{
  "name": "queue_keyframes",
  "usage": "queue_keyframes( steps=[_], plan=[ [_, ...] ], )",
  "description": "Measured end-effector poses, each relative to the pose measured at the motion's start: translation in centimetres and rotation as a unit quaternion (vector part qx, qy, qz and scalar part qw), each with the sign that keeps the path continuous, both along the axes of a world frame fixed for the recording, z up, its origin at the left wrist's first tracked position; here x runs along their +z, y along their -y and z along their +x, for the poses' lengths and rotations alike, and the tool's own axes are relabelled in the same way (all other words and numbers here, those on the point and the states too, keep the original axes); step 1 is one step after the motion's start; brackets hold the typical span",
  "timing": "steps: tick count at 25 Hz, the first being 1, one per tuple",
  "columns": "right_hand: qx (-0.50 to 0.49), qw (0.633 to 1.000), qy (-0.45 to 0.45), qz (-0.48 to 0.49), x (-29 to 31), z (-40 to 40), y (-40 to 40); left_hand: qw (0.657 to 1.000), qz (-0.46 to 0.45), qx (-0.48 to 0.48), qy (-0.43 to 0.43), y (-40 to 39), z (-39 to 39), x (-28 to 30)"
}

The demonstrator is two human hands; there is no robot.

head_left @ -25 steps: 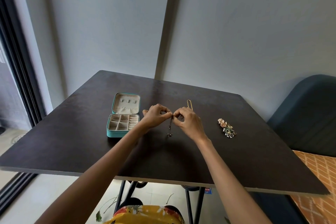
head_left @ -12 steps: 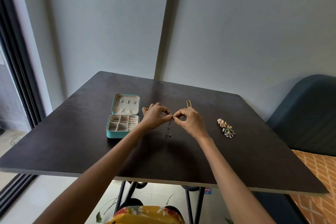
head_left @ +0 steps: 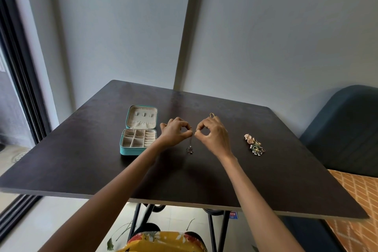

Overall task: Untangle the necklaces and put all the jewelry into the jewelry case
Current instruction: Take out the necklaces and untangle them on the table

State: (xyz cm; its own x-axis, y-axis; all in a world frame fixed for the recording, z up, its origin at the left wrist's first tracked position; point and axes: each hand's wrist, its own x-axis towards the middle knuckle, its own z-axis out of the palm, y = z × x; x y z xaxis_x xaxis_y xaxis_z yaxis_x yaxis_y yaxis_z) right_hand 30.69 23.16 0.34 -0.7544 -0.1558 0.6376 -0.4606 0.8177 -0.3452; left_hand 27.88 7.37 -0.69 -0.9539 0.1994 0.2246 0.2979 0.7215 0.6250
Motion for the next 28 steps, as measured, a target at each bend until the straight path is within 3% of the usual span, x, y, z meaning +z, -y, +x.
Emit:
queue_keyframes(
  steps=[3, 10, 17, 21, 28],
  plan=[
    [-0.003, 0.998, 0.032, -0.058, -0.4, -0.3, -0.6, 0.997, 0.076, 0.013, 0.017, 0.3, 0.0, -0.3],
    [0.036, 0.996, 0.061, -0.049, -0.9, -0.9, -0.6, 0.978, 0.189, -0.054, 0.064, 0.3, -0.3, -0.8],
    [0.023, 0.985, 0.114, -0.128, -1.3, -0.9, -0.3, 0.986, 0.165, -0.027, 0.028, -0.1, 0.9, 0.4],
    [0.065, 0.969, 0.164, -0.17, -1.2, -1.1, -0.6, 0.985, 0.172, -0.017, 0.019, 0.1, 0.6, 0.5],
    [0.088, 0.969, 0.136, -0.187, -0.6, -1.7, -0.8, 0.981, 0.183, -0.053, 0.024, 0.2, 0.1, 1.5]
  ],
)
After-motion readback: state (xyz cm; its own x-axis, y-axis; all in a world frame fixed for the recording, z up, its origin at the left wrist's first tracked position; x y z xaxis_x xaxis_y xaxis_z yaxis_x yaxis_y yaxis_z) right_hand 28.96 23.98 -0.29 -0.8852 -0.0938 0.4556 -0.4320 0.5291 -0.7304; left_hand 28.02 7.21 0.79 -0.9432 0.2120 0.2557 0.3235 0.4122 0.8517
